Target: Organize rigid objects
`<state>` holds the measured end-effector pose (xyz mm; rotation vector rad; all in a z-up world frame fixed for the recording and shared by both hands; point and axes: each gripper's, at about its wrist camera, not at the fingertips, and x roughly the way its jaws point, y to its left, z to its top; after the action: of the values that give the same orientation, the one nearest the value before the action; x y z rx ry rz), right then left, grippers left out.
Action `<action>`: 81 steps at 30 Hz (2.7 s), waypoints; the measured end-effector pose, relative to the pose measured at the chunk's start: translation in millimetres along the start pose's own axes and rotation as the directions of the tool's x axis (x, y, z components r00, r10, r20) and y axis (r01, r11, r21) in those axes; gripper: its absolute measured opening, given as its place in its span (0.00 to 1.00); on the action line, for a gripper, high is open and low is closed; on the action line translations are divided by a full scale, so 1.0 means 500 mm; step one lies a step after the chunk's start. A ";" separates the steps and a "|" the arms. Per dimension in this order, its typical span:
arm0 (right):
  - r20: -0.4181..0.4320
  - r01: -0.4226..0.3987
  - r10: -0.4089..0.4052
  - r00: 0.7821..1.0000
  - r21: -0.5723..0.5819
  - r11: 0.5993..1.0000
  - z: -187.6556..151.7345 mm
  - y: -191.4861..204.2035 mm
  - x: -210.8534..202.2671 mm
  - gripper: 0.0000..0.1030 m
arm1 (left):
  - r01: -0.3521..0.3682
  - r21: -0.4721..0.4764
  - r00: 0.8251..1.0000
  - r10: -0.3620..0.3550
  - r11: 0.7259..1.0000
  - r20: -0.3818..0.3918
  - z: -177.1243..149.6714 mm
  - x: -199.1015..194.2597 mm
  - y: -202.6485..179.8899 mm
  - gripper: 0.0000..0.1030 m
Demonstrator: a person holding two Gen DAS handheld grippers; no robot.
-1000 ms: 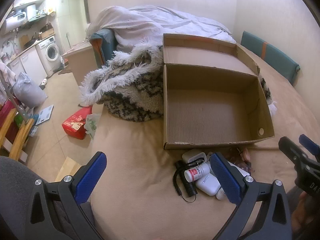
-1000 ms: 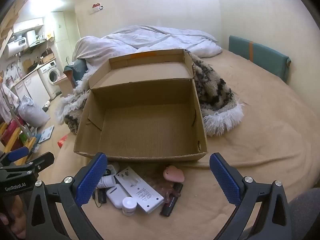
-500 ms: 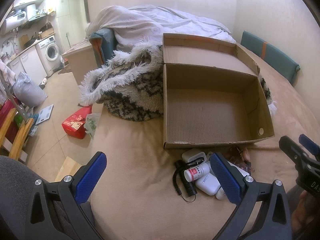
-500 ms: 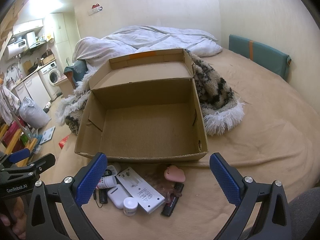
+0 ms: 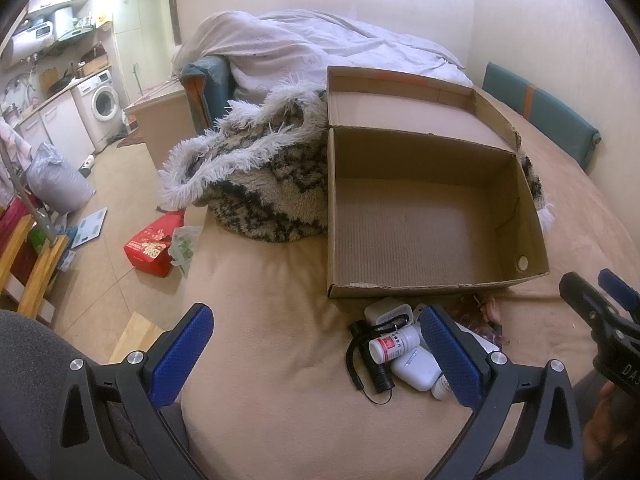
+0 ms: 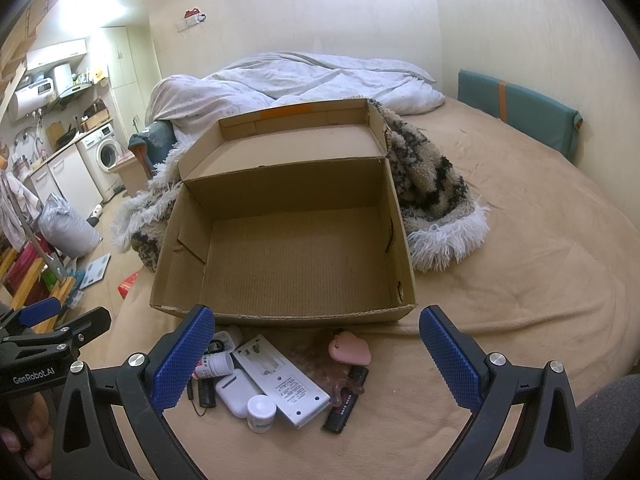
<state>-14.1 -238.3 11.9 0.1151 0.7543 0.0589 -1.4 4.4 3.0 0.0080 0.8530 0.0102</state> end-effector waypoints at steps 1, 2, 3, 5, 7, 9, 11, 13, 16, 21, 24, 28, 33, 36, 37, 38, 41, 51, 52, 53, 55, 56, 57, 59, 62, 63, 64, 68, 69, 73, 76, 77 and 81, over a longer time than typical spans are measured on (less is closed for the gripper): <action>0.000 0.000 0.000 1.000 0.000 1.000 0.000 0.000 0.000 1.00 | 0.000 0.000 1.000 0.000 1.000 0.000 0.000 0.000 0.001 1.00; 0.000 0.001 -0.001 1.000 -0.001 1.000 0.000 0.000 0.000 1.00 | 0.000 -0.001 1.000 0.000 1.000 0.000 0.001 0.000 0.001 1.00; 0.000 0.001 -0.001 1.000 0.000 1.000 0.000 0.000 0.000 1.00 | 0.000 -0.001 1.000 0.000 1.000 0.001 0.000 0.000 0.000 1.00; 0.001 0.000 0.000 1.000 0.000 1.000 0.000 0.000 0.000 1.00 | 0.000 -0.001 1.000 0.000 1.000 0.000 0.000 0.000 0.000 1.00; 0.000 0.000 0.000 1.000 0.000 1.000 0.000 0.000 0.000 1.00 | 0.000 -0.001 1.000 0.000 1.000 0.000 0.000 0.000 0.000 1.00; 0.001 0.000 0.000 1.000 0.000 1.000 0.000 0.000 0.000 1.00 | 0.000 0.000 1.000 0.000 1.000 0.001 0.000 0.000 0.000 1.00; 0.000 0.001 -0.001 1.000 0.000 1.000 0.000 0.000 0.000 1.00 | 0.000 -0.001 1.000 0.000 1.000 0.000 0.000 0.000 0.000 1.00; -0.001 0.000 0.000 1.000 0.001 1.000 0.000 0.000 0.000 1.00 | 0.001 -0.001 1.000 -0.001 1.000 0.000 0.000 0.000 0.000 1.00; 0.000 0.000 0.000 1.000 -0.001 1.000 0.000 0.000 0.000 1.00 | 0.001 -0.001 1.000 -0.001 1.000 0.000 0.000 0.000 0.000 1.00; 0.000 0.000 0.000 1.000 0.000 1.000 0.000 0.000 0.000 1.00 | 0.000 -0.001 1.000 0.000 1.000 0.000 0.000 0.000 0.000 1.00; 0.000 0.000 0.000 1.000 0.000 1.000 0.000 0.000 0.000 1.00 | 0.000 -0.001 1.000 0.000 1.000 -0.001 0.000 0.000 0.000 1.00; -0.001 0.000 0.000 1.000 -0.001 1.000 0.000 0.000 0.000 1.00 | 0.000 -0.001 1.000 0.000 1.000 -0.001 -0.001 0.000 0.001 1.00; -0.002 0.000 0.000 1.000 -0.001 1.000 0.000 0.001 0.001 1.00 | 0.000 -0.002 1.000 0.000 1.000 -0.002 -0.001 0.000 0.001 1.00; -0.003 0.000 0.000 1.000 -0.001 1.000 0.000 0.001 0.001 1.00 | 0.001 -0.002 1.000 -0.001 1.000 -0.001 -0.001 0.001 0.001 1.00; -0.005 0.000 0.000 1.000 -0.002 1.000 -0.001 0.001 0.002 1.00 | 0.001 -0.002 1.000 -0.001 1.000 -0.001 -0.001 0.001 0.001 1.00; -0.006 -0.001 0.001 1.000 -0.002 1.000 -0.002 0.002 0.002 1.00 | 0.001 -0.002 1.000 -0.001 1.000 -0.002 -0.001 0.001 0.002 1.00; -0.005 0.000 0.000 1.000 -0.002 1.000 -0.001 0.001 0.002 1.00 | 0.001 -0.002 1.000 -0.001 1.000 -0.002 -0.001 0.001 0.001 1.00; -0.018 0.001 -0.001 1.000 -0.004 1.000 -0.006 0.004 0.009 1.00 | -0.015 -0.023 1.000 0.015 1.000 -0.018 -0.020 0.011 0.010 1.00; -0.018 0.001 -0.001 1.000 -0.003 1.000 -0.007 0.004 0.010 1.00 | -0.015 -0.026 1.000 0.015 1.000 -0.022 -0.020 0.014 0.011 1.00; -0.018 0.002 -0.002 1.000 -0.005 1.000 -0.006 0.004 0.010 1.00 | -0.015 -0.030 1.000 0.014 0.999 -0.024 -0.023 0.015 0.013 1.00; -0.025 0.002 -0.002 1.000 -0.004 1.000 -0.006 0.003 0.012 1.00 | -0.011 -0.035 0.999 0.010 0.999 -0.031 -0.019 0.016 0.013 1.00; -0.029 0.002 -0.002 1.000 -0.004 1.000 -0.006 0.003 0.015 1.00 | -0.009 -0.037 0.999 0.008 0.999 -0.034 -0.014 0.016 0.013 1.00; -0.033 0.003 -0.003 0.999 -0.003 1.000 -0.007 0.002 0.017 1.00 | -0.007 -0.039 0.999 0.005 0.999 -0.038 -0.014 0.018 0.014 1.00; -0.044 0.007 -0.007 0.999 0.001 1.000 -0.008 0.000 0.019 1.00 | -0.009 -0.042 0.999 0.007 0.999 -0.050 -0.013 0.021 0.016 1.00; -0.090 0.007 -0.006 0.996 0.018 1.000 -0.007 -0.010 0.035 1.00 | 0.002 -0.060 0.997 -0.007 0.998 -0.077 -0.010 0.031 0.026 1.00; -0.114 0.002 0.001 0.993 0.031 1.000 -0.005 -0.017 0.044 1.00 | 0.000 -0.076 0.995 -0.007 0.997 -0.096 -0.008 0.039 0.034 1.00; -0.141 -0.004 0.012 0.990 0.054 0.999 -0.004 -0.025 0.052 1.00 | -0.011 -0.086 0.994 0.002 0.996 -0.108 -0.007 0.045 0.040 1.00; -0.244 -0.007 0.036 0.969 0.118 0.993 -0.005 -0.058 0.092 1.00 | -0.030 -0.141 0.983 0.003 0.990 -0.186 -0.007 0.077 0.066 1.00; -0.268 -0.007 0.040 0.963 0.125 0.992 -0.006 -0.064 0.102 1.00 | -0.026 -0.151 0.979 -0.005 0.988 -0.206 -0.006 0.086 0.068 1.00; -0.347 -0.017 0.070 0.935 0.154 0.988 -0.012 -0.078 0.138 1.00 | -0.009 -0.175 0.955 -0.044 0.984 -0.292 -0.006 0.124 0.067 0.95; -0.387 -0.022 0.093 0.917 0.182 0.983 -0.017 -0.085 0.160 1.00 | 0.000 -0.201 0.932 -0.073 0.980 -0.355 -0.011 0.150 0.053 0.94; -0.397 -0.018 0.095 0.913 0.195 0.981 -0.020 -0.088 0.165 1.00 | 0.003 -0.214 0.924 -0.084 0.977 -0.373 -0.013 0.156 0.046 0.93; -0.436 -0.010 0.132 0.890 0.271 0.962 -0.034 -0.108 0.185 1.00 | 0.061 -0.292 0.871 -0.194 0.954 -0.452 -0.031 0.197 -0.011 0.78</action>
<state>42.2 -281.6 -69.7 0.3934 1.2239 0.0563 51.6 0.2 -81.3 -0.3218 1.3426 0.0021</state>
